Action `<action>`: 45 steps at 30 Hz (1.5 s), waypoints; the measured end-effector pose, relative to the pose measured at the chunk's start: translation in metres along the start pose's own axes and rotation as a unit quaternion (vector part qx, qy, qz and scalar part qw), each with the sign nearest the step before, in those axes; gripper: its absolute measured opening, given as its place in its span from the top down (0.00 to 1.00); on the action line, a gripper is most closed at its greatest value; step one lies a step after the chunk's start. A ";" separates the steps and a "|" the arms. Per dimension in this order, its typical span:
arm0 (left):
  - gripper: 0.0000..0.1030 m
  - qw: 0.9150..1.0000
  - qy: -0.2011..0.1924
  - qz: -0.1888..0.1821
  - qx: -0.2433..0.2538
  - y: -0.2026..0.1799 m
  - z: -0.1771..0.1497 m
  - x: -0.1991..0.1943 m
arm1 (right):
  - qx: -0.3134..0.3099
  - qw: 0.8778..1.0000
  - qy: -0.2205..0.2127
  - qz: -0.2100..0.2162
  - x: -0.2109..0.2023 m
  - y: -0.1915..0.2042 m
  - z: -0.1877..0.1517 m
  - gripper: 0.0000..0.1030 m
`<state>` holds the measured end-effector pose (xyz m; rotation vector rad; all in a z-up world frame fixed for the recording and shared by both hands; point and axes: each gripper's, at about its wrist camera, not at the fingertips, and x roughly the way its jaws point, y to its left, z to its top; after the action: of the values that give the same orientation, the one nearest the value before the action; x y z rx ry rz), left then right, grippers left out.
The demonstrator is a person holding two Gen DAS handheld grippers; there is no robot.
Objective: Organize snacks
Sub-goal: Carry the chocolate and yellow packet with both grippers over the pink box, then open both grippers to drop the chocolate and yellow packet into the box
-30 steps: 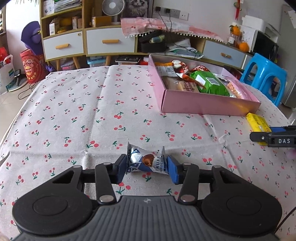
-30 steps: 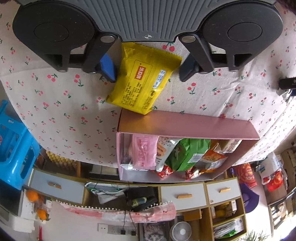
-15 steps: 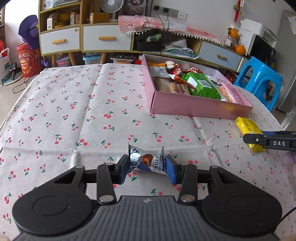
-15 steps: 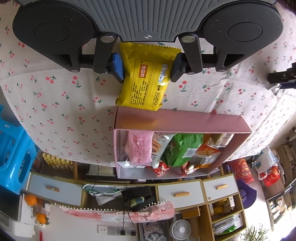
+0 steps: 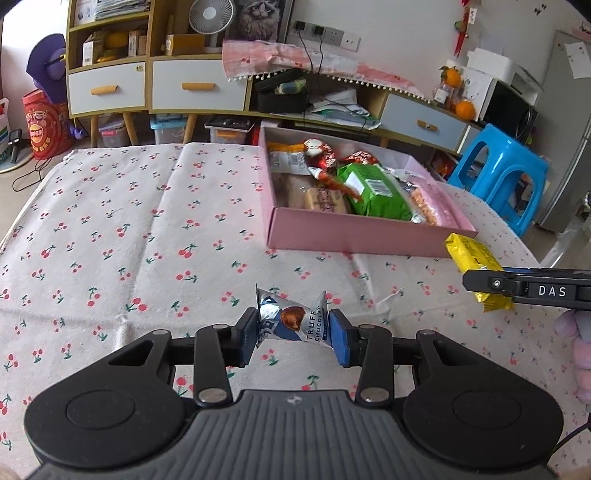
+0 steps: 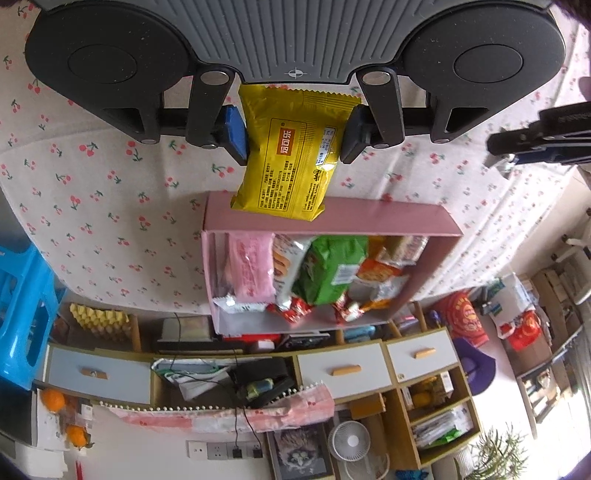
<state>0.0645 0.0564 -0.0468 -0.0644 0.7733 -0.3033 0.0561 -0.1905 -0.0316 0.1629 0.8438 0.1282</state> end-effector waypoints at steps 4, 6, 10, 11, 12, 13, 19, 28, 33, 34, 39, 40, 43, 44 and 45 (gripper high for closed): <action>0.63 1.000 -0.002 -0.001 0.006 -0.008 0.007 0.002 | 0.005 1.000 0.002 0.010 0.000 0.002 0.007 0.50; 0.63 1.000 -0.005 -0.001 0.008 -0.011 0.013 0.005 | 0.021 1.000 0.006 0.016 0.002 0.000 0.012 0.50; 0.63 1.000 -0.012 -0.003 0.017 -0.020 0.027 0.011 | 0.060 0.997 0.007 0.041 0.007 -0.002 0.028 0.50; 0.63 1.000 -0.015 -0.004 0.020 -0.022 0.032 0.014 | 0.065 0.997 0.006 0.047 0.008 -0.003 0.034 0.50; 0.63 1.000 -0.017 -0.004 0.023 -0.024 0.036 0.016 | 0.068 0.996 0.006 0.050 0.010 -0.004 0.038 0.50; 0.63 0.999 -0.020 -0.004 0.026 -0.026 0.040 0.019 | 0.072 0.996 0.004 0.053 0.012 -0.006 0.043 0.50; 0.63 0.999 -0.026 -0.003 0.038 -0.035 0.067 0.043 | 0.074 0.996 -0.012 0.053 0.030 -0.020 0.071 0.50; 0.63 0.999 -0.028 0.005 0.037 -0.034 0.100 0.082 | 0.066 0.994 -0.011 0.084 0.072 -0.041 0.106 0.49; 0.63 0.999 -0.024 0.013 0.046 -0.031 0.110 0.102 | 0.053 0.993 -0.001 0.106 0.096 -0.043 0.121 0.49; 0.63 0.999 -0.023 0.014 0.046 -0.031 0.110 0.103 | 0.052 0.993 0.002 0.106 0.101 -0.043 0.123 0.49; 0.63 0.998 -0.018 0.017 0.053 -0.029 0.112 0.114 | 0.046 0.994 0.006 0.103 0.117 -0.043 0.128 0.49; 0.63 0.998 -0.019 0.017 0.054 -0.028 0.111 0.115 | 0.046 0.994 0.005 0.102 0.118 -0.042 0.130 0.49; 0.61 0.998 -0.021 0.012 0.055 -0.027 0.113 0.116 | 0.047 0.994 -0.001 0.102 0.118 -0.044 0.131 0.49; 0.60 0.998 -0.022 0.009 0.056 -0.027 0.114 0.115 | 0.046 0.994 -0.003 0.101 0.117 -0.044 0.132 0.49; 0.59 0.998 -0.022 0.007 0.058 -0.028 0.114 0.115 | 0.045 0.994 -0.003 0.100 0.116 -0.044 0.133 0.44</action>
<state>0.2148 -0.0101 -0.0383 0.0432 0.7107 -0.3309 0.2344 -0.2248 -0.0385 0.3319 0.8265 0.2784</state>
